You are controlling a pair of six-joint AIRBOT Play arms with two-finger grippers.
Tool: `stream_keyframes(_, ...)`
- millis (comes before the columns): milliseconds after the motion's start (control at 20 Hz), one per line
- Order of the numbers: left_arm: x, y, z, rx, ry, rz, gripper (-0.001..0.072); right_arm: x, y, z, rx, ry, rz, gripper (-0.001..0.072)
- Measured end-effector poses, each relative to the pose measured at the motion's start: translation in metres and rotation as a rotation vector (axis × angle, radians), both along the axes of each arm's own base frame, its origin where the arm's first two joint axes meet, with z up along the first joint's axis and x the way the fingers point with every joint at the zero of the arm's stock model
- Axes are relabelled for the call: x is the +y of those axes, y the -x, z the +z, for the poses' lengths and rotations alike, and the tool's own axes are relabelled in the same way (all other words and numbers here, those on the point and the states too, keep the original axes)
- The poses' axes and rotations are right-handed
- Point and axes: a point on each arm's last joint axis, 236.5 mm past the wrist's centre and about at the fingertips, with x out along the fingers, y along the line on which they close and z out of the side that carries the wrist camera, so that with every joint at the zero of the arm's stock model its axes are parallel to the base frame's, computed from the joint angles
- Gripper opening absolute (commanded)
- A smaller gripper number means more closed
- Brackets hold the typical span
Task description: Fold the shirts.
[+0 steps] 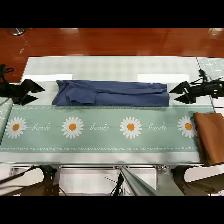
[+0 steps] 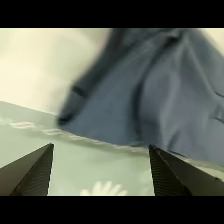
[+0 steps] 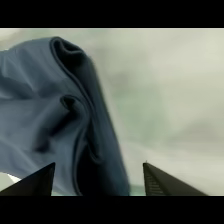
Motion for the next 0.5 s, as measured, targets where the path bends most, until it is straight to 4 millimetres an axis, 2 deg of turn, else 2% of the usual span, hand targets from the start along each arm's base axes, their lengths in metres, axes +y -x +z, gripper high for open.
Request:
stream_keyframes(50,-0.016,0.003,0.003,-0.039,0.01,-0.016,0.0705,0.01,-0.002,-0.004,0.004,-0.019,0.009,0.0629)
stream_keyframes(100,-0.036,0.008,0.006,-0.066,0.028,-0.051,0.0705,0.023,-0.005,-0.007,0.006,-0.042,0.019,0.0597)
stream_keyframes(150,-0.052,0.013,0.007,-0.082,0.038,-0.084,0.0703,0.034,-0.007,-0.01,0.01,-0.062,0.026,0.0431)
stream_keyframes(200,-0.07,0.018,0.008,-0.092,0.05,-0.125,0.0691,0.041,-0.007,-0.015,0.011,-0.055,0.043,0.012)
stream_keyframes(250,-0.086,0.021,0.01,-0.104,0.062,-0.16,0.0354,0.046,-0.007,-0.019,0.013,-0.044,0.055,0.003)
stream_keyframes(300,-0.1,0.024,0.009,-0.109,0.064,-0.196,0.0044,0.05,-0.01,-0.015,0.0,-0.044,0.066,0.003)
stream_keyframes(400,-0.129,0.029,0.011,-0.128,0.074,-0.275,0.0023,0.053,-0.015,0.003,-0.043,-0.038,0.083,0.0029)
stream_keyframes(500,-0.16,0.033,0.014,-0.157,0.085,-0.353,0.0021,0.049,-0.015,0.032,-0.101,-0.017,0.101,0.0029)
